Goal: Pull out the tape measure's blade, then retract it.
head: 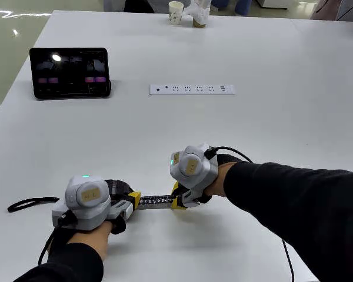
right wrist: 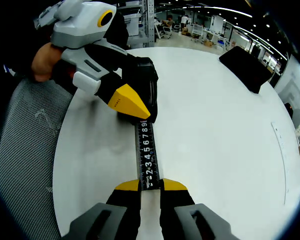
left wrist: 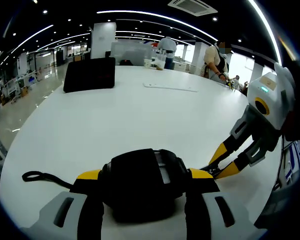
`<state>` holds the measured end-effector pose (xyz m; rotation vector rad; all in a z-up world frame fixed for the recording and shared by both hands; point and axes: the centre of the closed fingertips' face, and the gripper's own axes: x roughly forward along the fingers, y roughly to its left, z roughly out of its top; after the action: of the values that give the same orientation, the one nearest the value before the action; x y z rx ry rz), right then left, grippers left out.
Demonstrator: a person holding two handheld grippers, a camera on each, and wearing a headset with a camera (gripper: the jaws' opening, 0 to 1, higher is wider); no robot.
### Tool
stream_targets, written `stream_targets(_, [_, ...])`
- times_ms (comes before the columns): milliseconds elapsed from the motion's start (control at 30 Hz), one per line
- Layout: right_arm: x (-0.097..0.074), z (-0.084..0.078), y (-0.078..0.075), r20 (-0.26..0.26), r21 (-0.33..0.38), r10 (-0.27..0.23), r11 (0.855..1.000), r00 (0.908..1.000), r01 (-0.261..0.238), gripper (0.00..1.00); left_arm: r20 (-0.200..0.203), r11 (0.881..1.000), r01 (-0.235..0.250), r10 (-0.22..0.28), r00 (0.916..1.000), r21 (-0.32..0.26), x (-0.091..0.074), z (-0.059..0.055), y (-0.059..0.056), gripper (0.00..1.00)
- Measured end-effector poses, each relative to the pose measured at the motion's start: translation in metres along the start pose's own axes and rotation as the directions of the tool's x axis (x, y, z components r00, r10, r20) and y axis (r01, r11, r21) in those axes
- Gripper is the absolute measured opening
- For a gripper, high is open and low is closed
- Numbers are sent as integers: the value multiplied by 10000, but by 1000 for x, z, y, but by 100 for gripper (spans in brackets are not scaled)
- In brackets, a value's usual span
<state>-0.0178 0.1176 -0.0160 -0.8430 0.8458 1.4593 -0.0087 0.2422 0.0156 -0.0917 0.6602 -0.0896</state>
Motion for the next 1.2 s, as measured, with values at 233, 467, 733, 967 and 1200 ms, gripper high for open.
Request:
stream_targets(233, [1, 3, 1, 73, -15, 1, 10000, 10000, -1, 11, 19, 10000, -3, 3, 10000, -32, 0, 0, 0, 61])
stream_targets(467, [3, 6, 1, 142, -39, -22, 10000, 9999, 22, 11, 33, 10000, 0, 0, 10000, -91, 0, 0, 0, 60])
stream_targets(733, [5, 11, 0, 266, -80, -13, 10000, 9996, 15, 11, 53, 9997, 45, -44, 10000, -260, 0, -1, 0, 60])
stream_targets(967, [9, 15, 0, 360, -67, -38, 10000, 9993, 40, 11, 58, 9994, 96, -95, 9999, -327, 0, -1, 1, 60])
stream_targets(1200, [12, 20, 0, 450, -38, -29, 10000, 9990, 31, 11, 64, 9993, 148, -146, 9999, -343, -1, 0, 1, 60])
